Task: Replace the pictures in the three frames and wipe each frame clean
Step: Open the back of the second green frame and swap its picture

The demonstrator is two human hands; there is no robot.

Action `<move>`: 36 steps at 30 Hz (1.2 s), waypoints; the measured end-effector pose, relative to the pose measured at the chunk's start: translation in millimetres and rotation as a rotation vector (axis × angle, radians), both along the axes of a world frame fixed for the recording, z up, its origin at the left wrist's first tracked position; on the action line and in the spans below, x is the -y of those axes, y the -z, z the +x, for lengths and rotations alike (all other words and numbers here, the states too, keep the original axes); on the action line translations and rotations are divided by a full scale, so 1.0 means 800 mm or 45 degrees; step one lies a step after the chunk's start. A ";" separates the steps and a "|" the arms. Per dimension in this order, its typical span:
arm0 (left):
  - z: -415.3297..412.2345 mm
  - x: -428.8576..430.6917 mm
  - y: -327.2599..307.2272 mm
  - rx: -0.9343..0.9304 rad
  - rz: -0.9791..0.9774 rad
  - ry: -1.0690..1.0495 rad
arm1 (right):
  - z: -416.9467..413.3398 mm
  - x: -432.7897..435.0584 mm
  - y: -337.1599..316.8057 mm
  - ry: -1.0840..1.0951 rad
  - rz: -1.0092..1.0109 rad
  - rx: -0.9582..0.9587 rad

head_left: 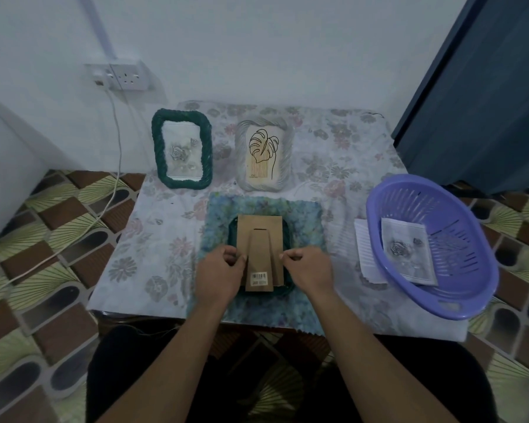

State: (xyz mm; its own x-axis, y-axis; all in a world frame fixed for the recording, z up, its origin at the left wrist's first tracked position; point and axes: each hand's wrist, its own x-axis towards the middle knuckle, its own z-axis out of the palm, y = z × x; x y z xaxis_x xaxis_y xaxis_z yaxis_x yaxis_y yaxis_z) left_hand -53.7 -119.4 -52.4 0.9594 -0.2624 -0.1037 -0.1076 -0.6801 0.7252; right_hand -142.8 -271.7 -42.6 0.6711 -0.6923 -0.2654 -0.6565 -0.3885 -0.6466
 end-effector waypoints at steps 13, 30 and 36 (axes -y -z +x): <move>0.003 -0.003 0.008 0.186 0.060 0.067 | 0.002 -0.009 -0.002 -0.005 -0.159 -0.133; 0.009 -0.005 0.032 0.207 0.205 0.095 | 0.005 -0.010 -0.009 -0.010 -0.265 -0.253; 0.015 -0.003 0.036 0.177 0.249 0.093 | 0.011 -0.005 -0.009 0.008 -0.152 -0.193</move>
